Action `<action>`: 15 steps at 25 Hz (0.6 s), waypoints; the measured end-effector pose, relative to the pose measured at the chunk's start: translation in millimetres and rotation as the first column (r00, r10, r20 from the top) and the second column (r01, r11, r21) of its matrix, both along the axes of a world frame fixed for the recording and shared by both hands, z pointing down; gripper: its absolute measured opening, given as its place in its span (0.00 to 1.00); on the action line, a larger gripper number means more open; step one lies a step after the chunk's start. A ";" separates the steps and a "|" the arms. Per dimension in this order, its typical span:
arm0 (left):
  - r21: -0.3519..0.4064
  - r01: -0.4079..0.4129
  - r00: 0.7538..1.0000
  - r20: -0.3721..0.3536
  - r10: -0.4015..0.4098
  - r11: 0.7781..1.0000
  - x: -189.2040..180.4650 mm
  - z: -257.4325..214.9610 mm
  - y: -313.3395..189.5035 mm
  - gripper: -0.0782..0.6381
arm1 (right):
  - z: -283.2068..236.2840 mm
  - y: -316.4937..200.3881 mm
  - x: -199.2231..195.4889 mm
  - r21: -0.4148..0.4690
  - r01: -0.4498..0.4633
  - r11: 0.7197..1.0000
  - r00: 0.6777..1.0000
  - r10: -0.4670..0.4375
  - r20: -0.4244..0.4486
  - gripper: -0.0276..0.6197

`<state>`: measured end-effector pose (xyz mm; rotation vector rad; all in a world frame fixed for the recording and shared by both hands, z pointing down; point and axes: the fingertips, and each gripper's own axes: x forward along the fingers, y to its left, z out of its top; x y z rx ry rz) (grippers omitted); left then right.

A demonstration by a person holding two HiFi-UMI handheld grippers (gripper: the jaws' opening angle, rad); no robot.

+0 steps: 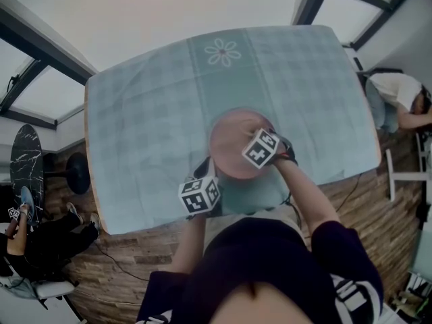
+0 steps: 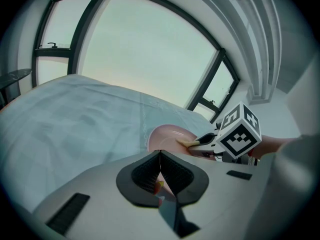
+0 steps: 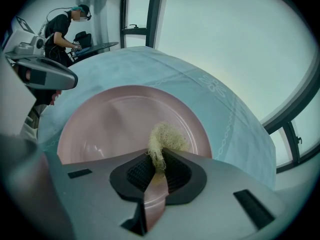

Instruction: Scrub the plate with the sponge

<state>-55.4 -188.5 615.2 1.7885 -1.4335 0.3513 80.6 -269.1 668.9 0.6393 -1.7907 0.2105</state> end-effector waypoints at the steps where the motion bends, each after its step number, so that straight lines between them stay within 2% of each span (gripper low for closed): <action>1: -0.001 0.002 1.000 0.000 -0.002 1.000 -0.3 0.3 0.1 0.12 | 0.0 -1.1 -1.4 0.002 0.001 1.000 1.000 -0.001 -0.002 0.10; 15: -0.004 0.020 1.000 -0.001 -0.020 1.000 -5.3 2.3 2.0 0.12 | 1.3 4.2 -34.8 0.002 0.083 0.997 0.997 -0.083 0.009 0.10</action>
